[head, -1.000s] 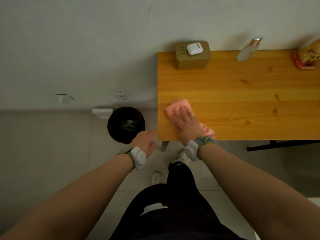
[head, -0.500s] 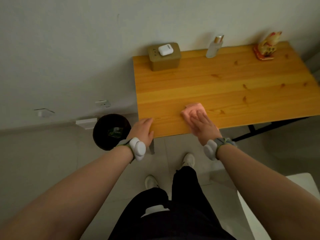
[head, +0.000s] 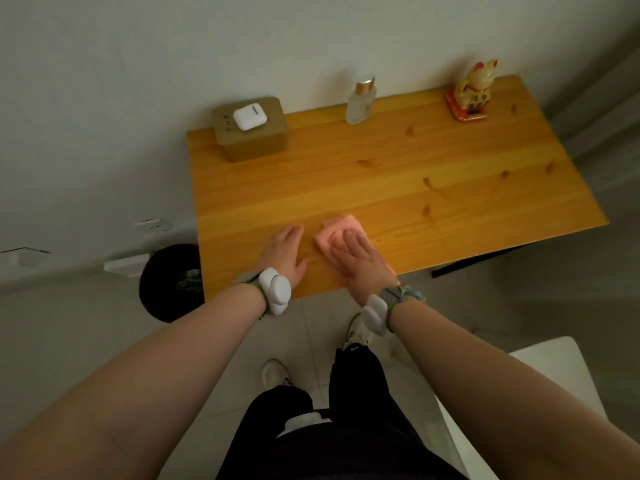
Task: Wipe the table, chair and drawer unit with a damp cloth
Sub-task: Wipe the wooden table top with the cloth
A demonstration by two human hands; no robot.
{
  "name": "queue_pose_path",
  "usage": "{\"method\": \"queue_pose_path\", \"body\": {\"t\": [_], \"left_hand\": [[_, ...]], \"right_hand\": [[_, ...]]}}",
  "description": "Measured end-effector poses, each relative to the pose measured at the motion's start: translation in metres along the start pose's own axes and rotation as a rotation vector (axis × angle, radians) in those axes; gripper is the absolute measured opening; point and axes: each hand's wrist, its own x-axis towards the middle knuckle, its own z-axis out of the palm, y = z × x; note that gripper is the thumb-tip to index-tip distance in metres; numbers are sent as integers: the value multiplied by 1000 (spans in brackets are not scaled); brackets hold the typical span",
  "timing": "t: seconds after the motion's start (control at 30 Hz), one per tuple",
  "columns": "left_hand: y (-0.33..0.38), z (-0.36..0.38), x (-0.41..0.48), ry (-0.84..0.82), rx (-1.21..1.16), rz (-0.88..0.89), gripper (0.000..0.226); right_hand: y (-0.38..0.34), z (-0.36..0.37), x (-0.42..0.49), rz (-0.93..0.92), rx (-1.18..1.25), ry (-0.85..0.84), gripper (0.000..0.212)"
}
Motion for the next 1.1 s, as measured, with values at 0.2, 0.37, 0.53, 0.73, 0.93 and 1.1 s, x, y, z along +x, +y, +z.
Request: {"method": "queue_pose_path", "body": {"t": [0.2, 0.37, 0.53, 0.73, 0.93, 1.1], "left_hand": [[32, 0, 53, -25, 61, -44, 76], [39, -1, 75, -6, 168, -137, 80], [37, 0, 78, -39, 169, -154, 78], [38, -9, 77, -80, 116, -160, 70], [38, -23, 80, -131, 157, -168, 59], [34, -27, 82, -125, 170, -132, 51]], "right_hand": [[77, -36, 15, 98, 30, 0, 86], [132, -54, 9, 414, 82, 104, 96], [105, -44, 20, 256, 126, 234, 62], [58, -60, 73, -147, -26, 19, 65], [82, -101, 130, -40, -108, 7, 99], [124, -104, 116, 246, -13, 61, 103]]}}
